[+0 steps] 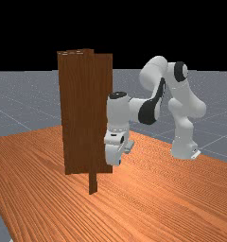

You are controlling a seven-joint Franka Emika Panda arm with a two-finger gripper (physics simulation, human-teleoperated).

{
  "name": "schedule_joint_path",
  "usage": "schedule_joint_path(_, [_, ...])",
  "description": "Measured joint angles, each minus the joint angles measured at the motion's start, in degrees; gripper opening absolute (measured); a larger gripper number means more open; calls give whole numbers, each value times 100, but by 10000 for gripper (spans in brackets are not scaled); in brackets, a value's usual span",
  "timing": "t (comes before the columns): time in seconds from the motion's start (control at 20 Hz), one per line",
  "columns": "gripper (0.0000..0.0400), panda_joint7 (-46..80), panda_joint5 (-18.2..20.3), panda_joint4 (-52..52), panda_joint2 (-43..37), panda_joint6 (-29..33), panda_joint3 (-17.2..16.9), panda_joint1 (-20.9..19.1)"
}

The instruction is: Open the door

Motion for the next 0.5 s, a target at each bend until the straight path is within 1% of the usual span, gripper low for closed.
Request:
schedule_joint_path(0.15, [0,-1683,34,-412,-243,90,185,-316])
schedule_joint_path(0.25, [0,-2437,208,-693,-434,80,251,-494])
schedule_joint_path(0.3, [0,-2605,246,-794,-506,78,250,-532])
schedule_joint_path(0.35, [0,-2887,356,-915,-592,53,240,-650])
schedule_joint_path(0.4, [0,-3226,219,-775,-475,91,111,-938])
schedule_joint_path(0.5, [0,-3842,231,-643,-425,43,-36,-1364])
